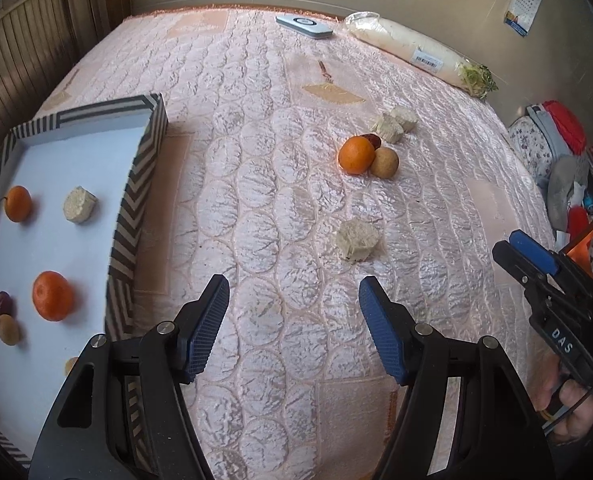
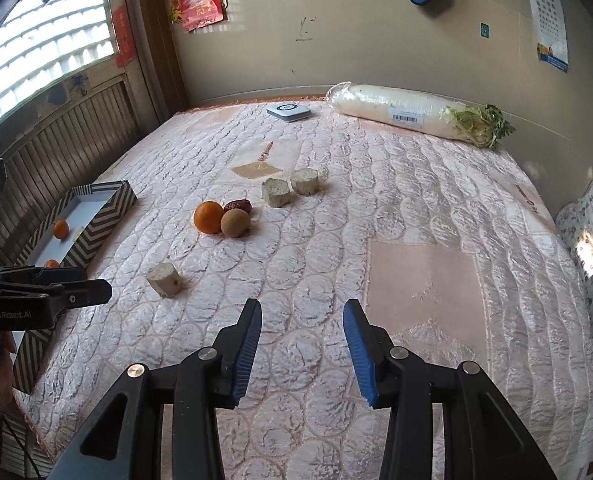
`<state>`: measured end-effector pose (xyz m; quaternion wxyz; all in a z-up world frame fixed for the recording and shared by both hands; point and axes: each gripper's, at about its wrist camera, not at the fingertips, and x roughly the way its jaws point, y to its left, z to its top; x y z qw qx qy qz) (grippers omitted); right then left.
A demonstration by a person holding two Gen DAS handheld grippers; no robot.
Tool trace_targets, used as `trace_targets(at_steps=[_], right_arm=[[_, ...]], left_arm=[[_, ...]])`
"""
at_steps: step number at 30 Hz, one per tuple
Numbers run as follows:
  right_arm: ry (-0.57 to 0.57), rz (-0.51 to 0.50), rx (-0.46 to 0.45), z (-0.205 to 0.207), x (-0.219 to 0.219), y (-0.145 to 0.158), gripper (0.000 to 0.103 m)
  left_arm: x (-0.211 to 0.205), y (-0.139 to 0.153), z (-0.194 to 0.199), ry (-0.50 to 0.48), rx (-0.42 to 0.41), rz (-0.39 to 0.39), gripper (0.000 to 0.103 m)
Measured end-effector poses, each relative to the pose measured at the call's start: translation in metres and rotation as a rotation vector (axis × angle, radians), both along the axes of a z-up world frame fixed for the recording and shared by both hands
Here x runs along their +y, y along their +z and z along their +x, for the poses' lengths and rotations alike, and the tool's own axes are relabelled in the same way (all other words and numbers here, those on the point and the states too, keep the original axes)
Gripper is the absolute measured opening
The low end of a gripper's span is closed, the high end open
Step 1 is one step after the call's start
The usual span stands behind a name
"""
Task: Organize fruits
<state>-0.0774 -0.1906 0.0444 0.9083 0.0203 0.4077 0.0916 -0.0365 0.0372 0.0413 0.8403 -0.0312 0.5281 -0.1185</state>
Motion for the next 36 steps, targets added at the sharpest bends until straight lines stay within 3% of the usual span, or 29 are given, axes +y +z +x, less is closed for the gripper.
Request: trace_targets(at_steps=[19, 20, 21, 22, 25, 35, 36], right_arm=[[0.069, -0.019, 0.004, 0.035, 0.021, 0.001, 0.041], [0.074, -0.017, 0.005, 0.039, 0.023, 0.0, 0.041], [0.078, -0.015, 0.006, 0.042, 0.024, -0.001, 0.041], [0.088, -0.009, 0.009, 0.046, 0.027, -0.002, 0.041], [0.136, 0.007, 0.014, 0.059, 0.039, -0.008, 0.041], [0.266, -0.09, 0.014, 0.101, 0.078, -0.03, 0.041], [0.264, -0.101, 0.013, 0.104, 0.08, -0.032, 0.034]], left_arm=[[-0.052, -0.022, 0.035, -0.048, -0.017, 0.049, 0.068], [-0.051, -0.022, 0.035, -0.051, -0.02, 0.049, 0.066], [-0.049, -0.022, 0.035, -0.053, -0.02, 0.043, 0.056], [-0.047, -0.022, 0.036, -0.049, -0.029, 0.046, 0.039], [-0.04, -0.021, 0.036, -0.054, -0.018, 0.025, 0.029], [-0.019, -0.011, 0.025, -0.036, -0.034, 0.012, 0.029], [-0.018, -0.01, 0.025, -0.035, -0.035, 0.01, 0.029]])
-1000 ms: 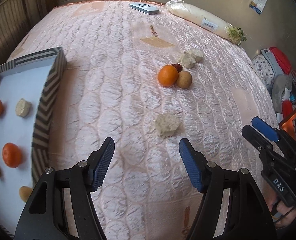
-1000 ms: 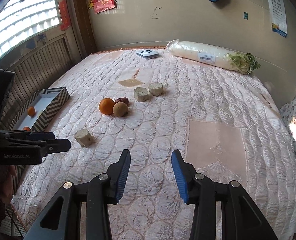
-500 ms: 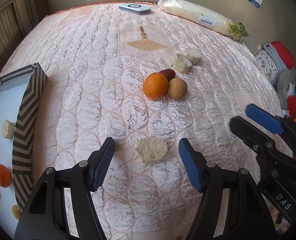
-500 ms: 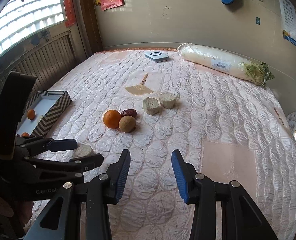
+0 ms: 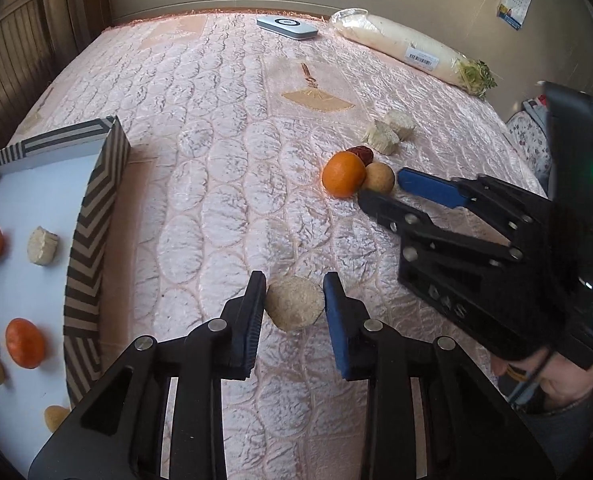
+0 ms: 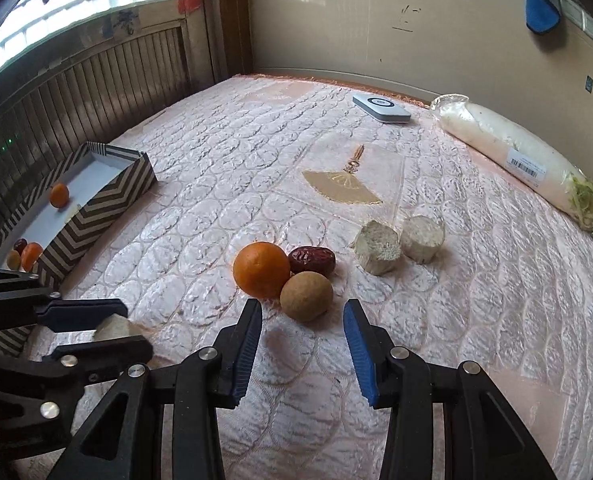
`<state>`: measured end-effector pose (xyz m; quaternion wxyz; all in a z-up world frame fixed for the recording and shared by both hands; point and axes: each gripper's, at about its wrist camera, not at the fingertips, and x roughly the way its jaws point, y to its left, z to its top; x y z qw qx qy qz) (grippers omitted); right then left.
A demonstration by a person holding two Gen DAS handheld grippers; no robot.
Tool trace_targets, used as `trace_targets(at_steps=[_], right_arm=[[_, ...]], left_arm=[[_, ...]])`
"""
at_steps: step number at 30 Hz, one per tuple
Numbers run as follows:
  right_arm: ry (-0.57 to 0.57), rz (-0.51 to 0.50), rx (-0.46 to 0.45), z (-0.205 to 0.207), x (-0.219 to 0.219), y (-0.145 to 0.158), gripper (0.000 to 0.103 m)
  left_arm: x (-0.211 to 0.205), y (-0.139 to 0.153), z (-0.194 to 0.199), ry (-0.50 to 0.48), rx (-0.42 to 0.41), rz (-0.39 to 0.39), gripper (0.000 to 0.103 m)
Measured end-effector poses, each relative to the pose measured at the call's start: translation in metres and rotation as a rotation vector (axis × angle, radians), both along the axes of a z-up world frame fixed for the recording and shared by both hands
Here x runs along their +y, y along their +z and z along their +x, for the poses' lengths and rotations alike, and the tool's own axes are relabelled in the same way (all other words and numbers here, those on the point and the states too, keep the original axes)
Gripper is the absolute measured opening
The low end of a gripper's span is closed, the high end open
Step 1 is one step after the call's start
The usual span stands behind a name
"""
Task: Organize fruits
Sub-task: 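Grasp a pale round cake slice with the left tool while the right tool grasps a brown fruit, then carry the cake slice and brown fruit into the tray and open both tools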
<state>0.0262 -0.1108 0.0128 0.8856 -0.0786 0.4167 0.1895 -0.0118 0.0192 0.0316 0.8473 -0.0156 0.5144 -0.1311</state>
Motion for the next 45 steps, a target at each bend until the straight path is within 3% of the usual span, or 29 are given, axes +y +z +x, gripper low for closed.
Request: trace_targets(at_steps=[1, 6, 14, 23, 45], right_arm=[[0.002, 0.001, 0.006, 0.003, 0.001, -0.002, 0.027], [-0.018, 0.014, 0.008, -0.001, -0.002, 0.0, 0.027], [-0.065, 0.078, -0.035, -0.042, -0.009, 0.02, 0.027], [-0.03, 0.113, -0.081, -0.074, 0.018, 0.043, 0.027], [0.126, 0.085, -0.082, -0.081, 0.119, 0.053, 0.027]], left_arm=[[0.001, 0.001, 0.0, 0.002, -0.001, 0.0, 0.029], [0.009, 0.004, -0.003, 0.02, -0.007, -0.006, 0.029], [0.03, 0.014, -0.011, 0.047, -0.012, -0.055, 0.029], [0.064, 0.03, -0.027, 0.113, -0.056, -0.058, 0.029], [0.167, 0.039, -0.049, 0.357, -0.178, 0.081, 0.029]])
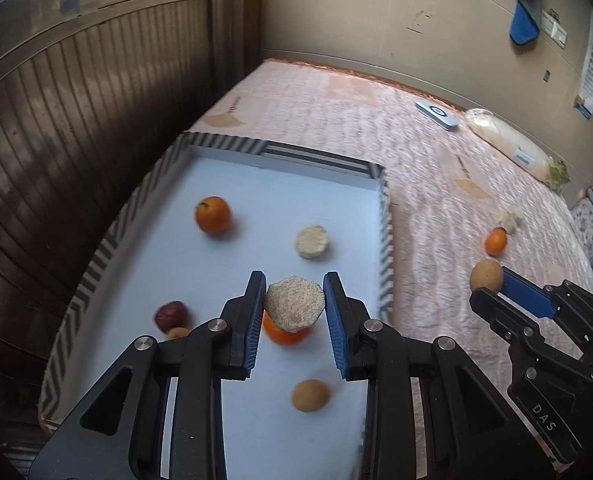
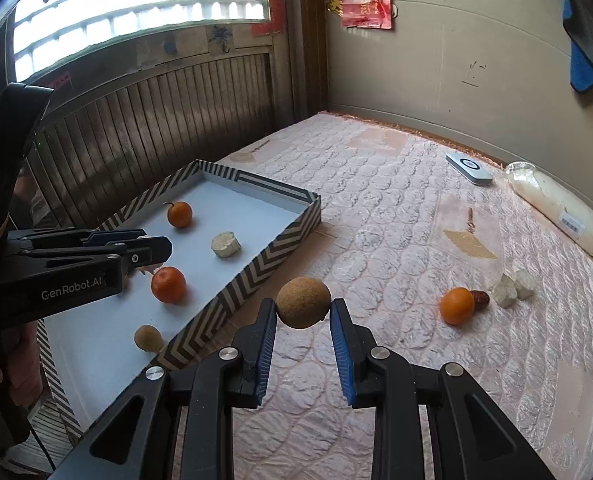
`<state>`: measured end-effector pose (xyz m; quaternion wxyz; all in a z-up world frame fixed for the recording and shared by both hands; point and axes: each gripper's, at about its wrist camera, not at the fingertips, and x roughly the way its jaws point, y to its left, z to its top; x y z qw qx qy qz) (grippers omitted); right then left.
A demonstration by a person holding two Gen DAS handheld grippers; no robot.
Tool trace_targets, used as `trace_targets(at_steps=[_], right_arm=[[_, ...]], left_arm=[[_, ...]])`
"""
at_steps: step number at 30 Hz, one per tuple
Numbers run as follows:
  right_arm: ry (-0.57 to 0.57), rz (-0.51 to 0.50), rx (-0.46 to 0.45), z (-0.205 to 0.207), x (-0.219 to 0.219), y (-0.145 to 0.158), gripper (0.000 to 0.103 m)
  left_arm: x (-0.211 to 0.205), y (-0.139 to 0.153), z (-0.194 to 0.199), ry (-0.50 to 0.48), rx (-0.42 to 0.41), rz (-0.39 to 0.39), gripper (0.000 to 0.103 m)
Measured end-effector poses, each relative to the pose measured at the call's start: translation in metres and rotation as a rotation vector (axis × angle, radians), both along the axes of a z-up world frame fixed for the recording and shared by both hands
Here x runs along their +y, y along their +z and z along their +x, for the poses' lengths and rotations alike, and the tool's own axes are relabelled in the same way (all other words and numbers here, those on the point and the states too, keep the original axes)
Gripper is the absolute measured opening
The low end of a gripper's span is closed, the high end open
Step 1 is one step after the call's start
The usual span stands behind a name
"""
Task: Organize fruits
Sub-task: 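Carry the cake slice and brown fruit into the tray and open both tools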
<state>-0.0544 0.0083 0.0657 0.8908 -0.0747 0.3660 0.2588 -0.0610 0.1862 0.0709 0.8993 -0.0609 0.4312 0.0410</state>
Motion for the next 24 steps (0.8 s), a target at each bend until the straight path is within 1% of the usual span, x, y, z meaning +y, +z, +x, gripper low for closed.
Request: trace_targets(at_steps=[12, 19, 24], right_arm=[[0.084, -0.04, 0.016, 0.012, 0.062, -0.007, 0.027], [0.12, -0.064, 0.043, 0.021, 0.086, -0.015, 0.027], [0.135, -0.079, 0.062, 0.027, 0.095, -0.021, 0.027]], left_arm=[[0.043, -0.014, 0.003, 0.079, 0.021, 0.02, 0.029], [0.053, -0.022, 0.009, 0.085, 0.044, 0.009, 0.029], [0.053, -0.028, 0.016, 0.078, 0.063, -0.001, 0.029]])
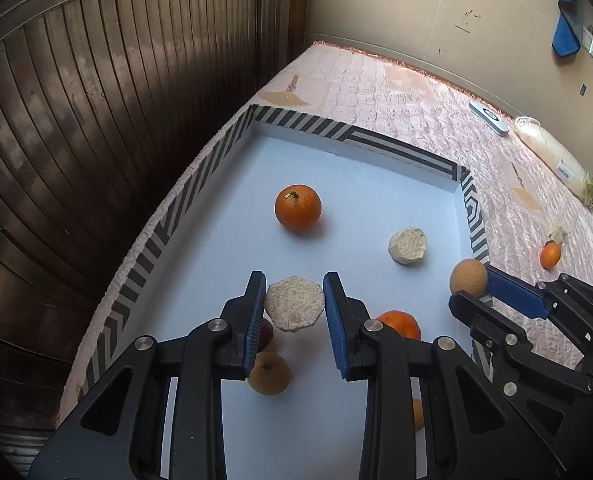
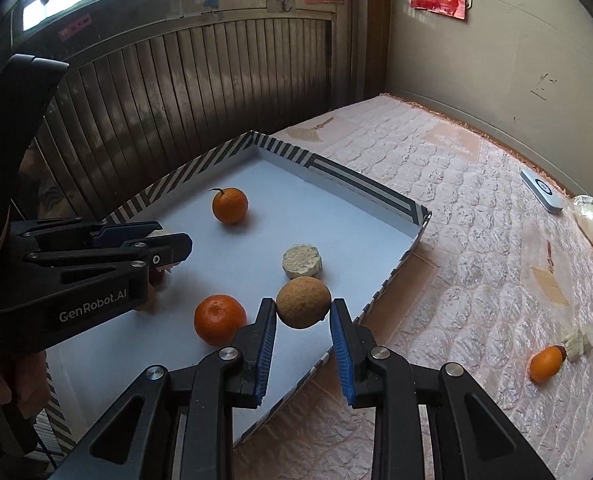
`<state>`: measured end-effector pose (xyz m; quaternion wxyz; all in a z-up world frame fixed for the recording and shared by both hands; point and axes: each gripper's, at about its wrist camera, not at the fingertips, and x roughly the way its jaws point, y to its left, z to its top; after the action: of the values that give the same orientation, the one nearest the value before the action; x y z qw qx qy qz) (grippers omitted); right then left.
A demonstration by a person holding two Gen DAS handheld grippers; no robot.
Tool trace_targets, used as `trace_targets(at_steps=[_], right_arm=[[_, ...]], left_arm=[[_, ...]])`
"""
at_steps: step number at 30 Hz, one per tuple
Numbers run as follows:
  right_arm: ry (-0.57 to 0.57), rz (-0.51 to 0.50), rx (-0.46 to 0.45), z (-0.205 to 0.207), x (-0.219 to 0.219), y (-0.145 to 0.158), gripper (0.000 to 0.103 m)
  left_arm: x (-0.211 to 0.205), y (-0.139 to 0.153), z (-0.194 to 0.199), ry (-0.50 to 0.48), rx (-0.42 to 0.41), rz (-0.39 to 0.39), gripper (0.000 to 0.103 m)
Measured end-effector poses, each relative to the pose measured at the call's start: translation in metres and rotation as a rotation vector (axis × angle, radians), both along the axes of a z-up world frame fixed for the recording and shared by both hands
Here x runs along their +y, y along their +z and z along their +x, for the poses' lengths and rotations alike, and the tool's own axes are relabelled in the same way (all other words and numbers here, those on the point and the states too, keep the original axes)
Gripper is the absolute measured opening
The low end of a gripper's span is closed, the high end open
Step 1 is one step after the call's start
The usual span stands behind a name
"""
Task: Organize fruits
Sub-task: 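Carry the cake slice and brown fruit into the tray and open both tools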
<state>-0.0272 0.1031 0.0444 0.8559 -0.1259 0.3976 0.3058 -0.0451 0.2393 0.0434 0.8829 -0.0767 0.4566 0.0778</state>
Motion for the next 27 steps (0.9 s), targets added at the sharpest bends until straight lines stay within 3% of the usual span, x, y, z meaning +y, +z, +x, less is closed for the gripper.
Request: trace_targets(at_steps=[10, 21, 27], right_arm=[[0.049, -0.086, 0.012, 0.014, 0.022, -0.013, 0.027], [0.063, -0.092, 0.021, 0.017, 0.029, -0.02, 0.027], [0.071, -0.054, 0.037, 0.017, 0.025, -0.019, 0.029]], left_arm=[[-0.002, -0.011, 0.013, 0.0, 0.031, 0.003, 0.029], [-0.006, -0.019, 0.022, 0.008, 0.079, -0.002, 0.029], [-0.004, -0.021, 0.022, 0.021, 0.098, -0.016, 0.037]])
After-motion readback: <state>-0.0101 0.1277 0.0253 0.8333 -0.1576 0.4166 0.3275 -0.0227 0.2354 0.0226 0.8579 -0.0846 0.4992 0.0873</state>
